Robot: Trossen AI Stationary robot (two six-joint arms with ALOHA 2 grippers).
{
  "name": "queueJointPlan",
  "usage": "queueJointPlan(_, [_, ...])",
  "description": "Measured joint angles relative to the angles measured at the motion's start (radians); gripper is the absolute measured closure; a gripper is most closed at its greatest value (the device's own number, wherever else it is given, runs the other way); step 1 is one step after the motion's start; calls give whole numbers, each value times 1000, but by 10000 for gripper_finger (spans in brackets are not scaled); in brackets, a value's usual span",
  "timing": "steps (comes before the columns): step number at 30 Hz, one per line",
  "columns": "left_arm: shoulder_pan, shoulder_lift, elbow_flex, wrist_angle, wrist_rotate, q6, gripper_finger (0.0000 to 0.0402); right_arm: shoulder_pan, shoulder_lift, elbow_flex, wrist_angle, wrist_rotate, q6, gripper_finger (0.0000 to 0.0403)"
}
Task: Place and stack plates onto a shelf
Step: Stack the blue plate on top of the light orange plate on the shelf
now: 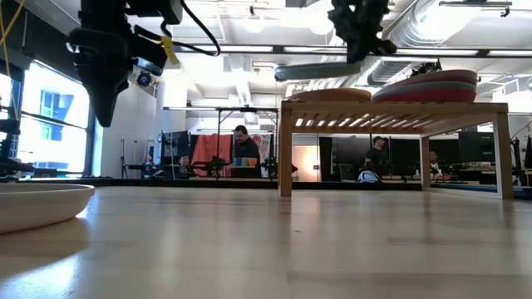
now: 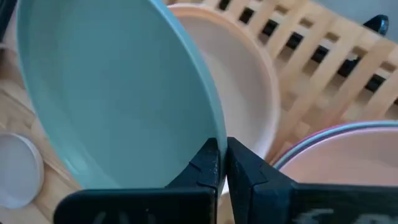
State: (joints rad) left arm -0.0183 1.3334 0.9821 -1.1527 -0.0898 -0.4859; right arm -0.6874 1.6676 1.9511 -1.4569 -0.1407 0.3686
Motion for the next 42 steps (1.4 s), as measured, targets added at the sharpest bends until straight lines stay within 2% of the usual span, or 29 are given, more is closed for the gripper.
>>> queueJointPlan(5, [50,0,0,0,0,9,316,-107,18,0,-3,-85,-46,403])
queueJointPlan(10, [92,0,0,0,0,26,316,-155,43,-1,-15,-168,-95,403])
queueJointPlan(26, [176,0,0,0,1,38,316,-159,121,-2,-49,-151,-153,403])
queueJointPlan(42, [189,0,0,3,1,52,316,-158,128,-2,-44,-150,-169,394])
